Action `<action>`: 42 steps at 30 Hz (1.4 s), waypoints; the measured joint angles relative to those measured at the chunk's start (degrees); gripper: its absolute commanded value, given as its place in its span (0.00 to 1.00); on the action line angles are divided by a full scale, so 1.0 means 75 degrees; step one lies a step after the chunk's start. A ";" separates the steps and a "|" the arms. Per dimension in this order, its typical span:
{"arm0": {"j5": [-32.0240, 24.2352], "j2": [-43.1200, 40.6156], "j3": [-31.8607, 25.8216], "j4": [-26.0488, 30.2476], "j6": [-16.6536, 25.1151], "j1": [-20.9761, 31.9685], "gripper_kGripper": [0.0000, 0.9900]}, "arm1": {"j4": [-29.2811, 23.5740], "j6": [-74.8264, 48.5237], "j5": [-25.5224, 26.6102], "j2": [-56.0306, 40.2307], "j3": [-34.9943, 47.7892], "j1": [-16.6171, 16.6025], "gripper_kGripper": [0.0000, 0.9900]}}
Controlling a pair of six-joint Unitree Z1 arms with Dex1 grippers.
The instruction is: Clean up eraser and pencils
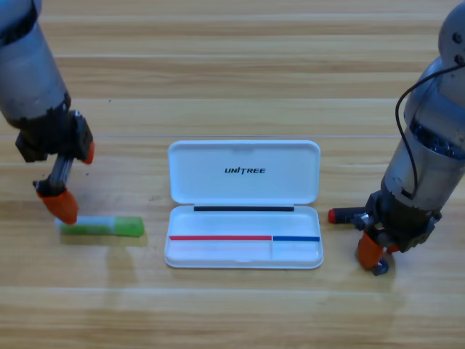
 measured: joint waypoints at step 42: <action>-0.0060 0.0519 0.2048 -0.2713 0.0155 0.0023 1.00 | 0.2980 -0.6833 0.0371 0.1319 -0.4155 0.1039 0.00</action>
